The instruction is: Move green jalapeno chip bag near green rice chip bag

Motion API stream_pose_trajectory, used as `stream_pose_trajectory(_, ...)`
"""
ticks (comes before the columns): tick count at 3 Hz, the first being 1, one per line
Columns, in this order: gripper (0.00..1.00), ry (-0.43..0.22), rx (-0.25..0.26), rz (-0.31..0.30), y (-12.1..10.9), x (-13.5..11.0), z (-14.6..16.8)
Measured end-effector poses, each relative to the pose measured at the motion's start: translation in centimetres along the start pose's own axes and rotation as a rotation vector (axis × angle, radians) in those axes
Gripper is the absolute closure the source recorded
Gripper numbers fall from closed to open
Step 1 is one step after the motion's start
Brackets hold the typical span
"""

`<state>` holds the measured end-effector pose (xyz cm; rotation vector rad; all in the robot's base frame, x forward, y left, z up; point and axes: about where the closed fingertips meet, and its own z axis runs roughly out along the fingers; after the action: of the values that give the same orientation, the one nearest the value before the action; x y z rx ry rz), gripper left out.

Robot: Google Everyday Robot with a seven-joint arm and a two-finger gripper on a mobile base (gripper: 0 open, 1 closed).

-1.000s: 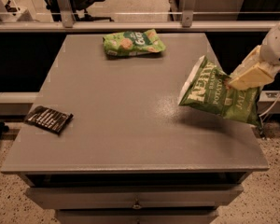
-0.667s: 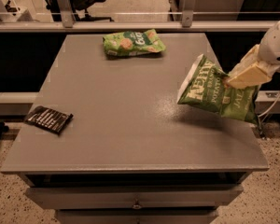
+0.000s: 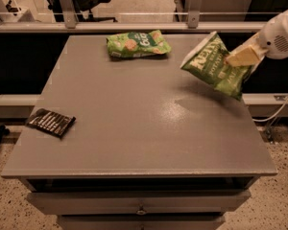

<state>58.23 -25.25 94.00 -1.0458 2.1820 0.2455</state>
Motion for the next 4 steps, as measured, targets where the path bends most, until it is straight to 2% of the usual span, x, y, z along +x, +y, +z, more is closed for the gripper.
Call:
stream_pose_trajectory(1,1.00,-0.070,0.090,0.087,-5.0,-3.3,3.6)
stream_pose_trajectory(2,1.00,-0.084,0.170,0.159,-9.2,-5.6,7.4)
stream_pose_trajectory(3,1.00,-0.097,0.226,0.234,-11.7,-6.6,10.1)
stream_pose_trajectory(4,0.98,-0.141,0.211,0.315,-12.4,-7.7,13.3)
